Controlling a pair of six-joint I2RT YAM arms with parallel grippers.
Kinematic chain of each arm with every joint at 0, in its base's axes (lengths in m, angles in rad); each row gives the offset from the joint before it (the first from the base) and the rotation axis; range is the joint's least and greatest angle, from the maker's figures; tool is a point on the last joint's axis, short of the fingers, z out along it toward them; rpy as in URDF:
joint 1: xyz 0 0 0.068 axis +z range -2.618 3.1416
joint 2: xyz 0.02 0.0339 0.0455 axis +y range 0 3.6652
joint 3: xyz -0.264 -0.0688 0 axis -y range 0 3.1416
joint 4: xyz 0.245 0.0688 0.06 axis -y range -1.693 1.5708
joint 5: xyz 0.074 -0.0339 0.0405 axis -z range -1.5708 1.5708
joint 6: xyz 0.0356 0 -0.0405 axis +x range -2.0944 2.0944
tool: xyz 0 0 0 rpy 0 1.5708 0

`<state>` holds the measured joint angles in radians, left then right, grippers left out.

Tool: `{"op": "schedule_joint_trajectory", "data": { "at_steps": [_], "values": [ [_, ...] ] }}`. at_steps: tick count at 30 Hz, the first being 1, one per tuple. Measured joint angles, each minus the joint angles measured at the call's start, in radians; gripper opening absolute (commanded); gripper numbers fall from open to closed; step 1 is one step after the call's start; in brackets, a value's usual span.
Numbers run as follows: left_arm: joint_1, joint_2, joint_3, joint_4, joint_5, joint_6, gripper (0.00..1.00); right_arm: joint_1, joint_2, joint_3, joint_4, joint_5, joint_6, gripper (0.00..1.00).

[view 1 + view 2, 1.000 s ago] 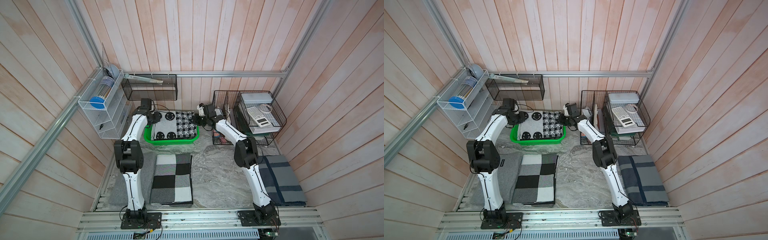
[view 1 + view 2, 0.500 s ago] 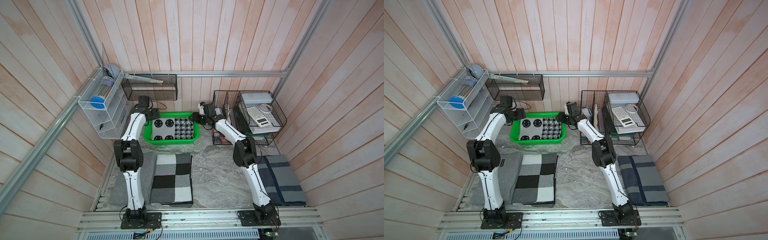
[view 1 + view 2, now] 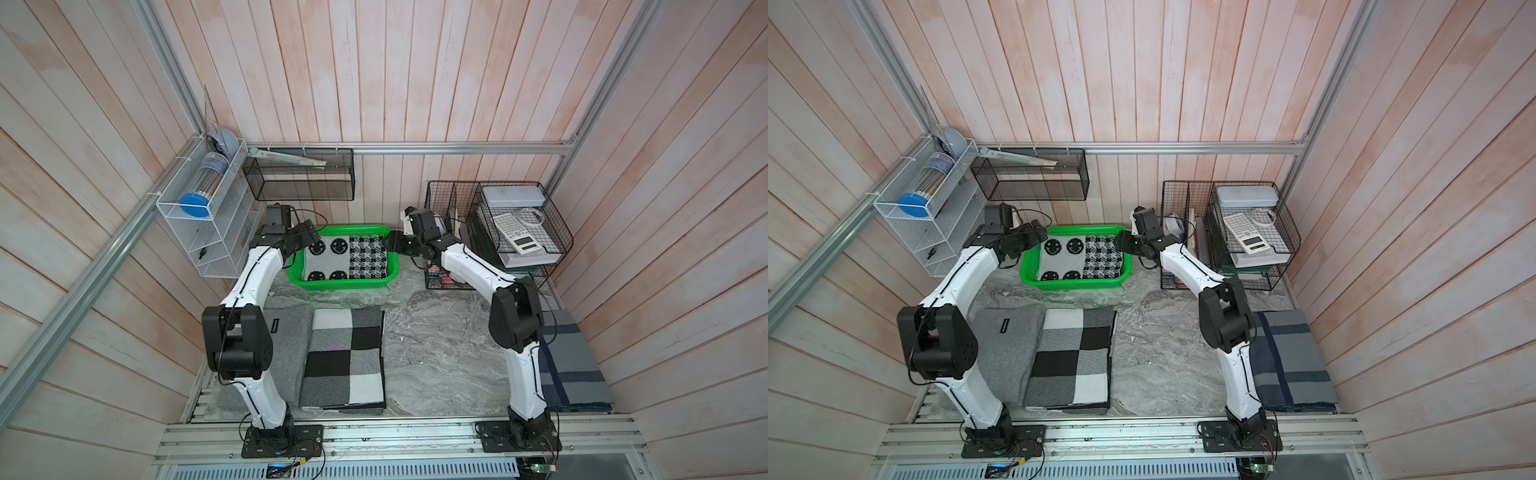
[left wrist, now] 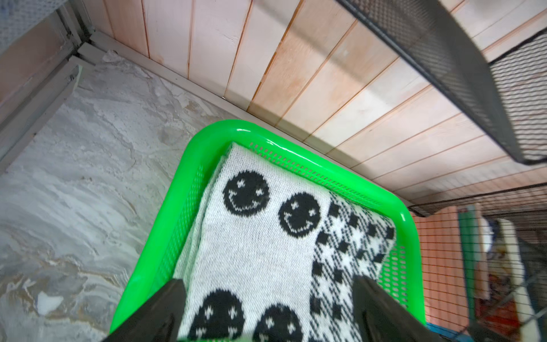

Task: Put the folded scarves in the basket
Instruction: Adjust the scarf at the center of the board.

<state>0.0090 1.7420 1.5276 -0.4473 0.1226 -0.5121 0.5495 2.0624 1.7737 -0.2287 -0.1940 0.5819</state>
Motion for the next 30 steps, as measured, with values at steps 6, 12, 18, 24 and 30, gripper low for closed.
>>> {"op": "schedule_joint_trajectory", "data": {
  "at_steps": [6, 12, 18, 24, 30],
  "values": [
    [-0.019, -0.232, -0.296, 0.132, 0.016, -0.125, 0.93, 0.032, -0.269, -0.399, 0.161, 0.053, 0.074, 0.64],
    [-0.102, -0.367, -0.505, 0.143, 0.008, -0.173, 0.93, 0.109, -0.302, -0.639, 0.211, 0.085, 0.148, 0.64],
    [-0.145, -0.509, -0.695, 0.121, -0.01, -0.218, 0.93, 0.207, -0.233, -0.674, 0.237, 0.074, 0.178, 0.64],
    [-0.154, -0.614, -0.828, 0.114, -0.038, -0.253, 0.93, 0.24, -0.114, -0.605, 0.237, 0.043, 0.172, 0.64],
    [-0.154, -0.616, -0.878, 0.111, -0.068, -0.277, 0.93, 0.24, -0.066, -0.568, 0.237, 0.031, 0.172, 0.6]
  ]
}}
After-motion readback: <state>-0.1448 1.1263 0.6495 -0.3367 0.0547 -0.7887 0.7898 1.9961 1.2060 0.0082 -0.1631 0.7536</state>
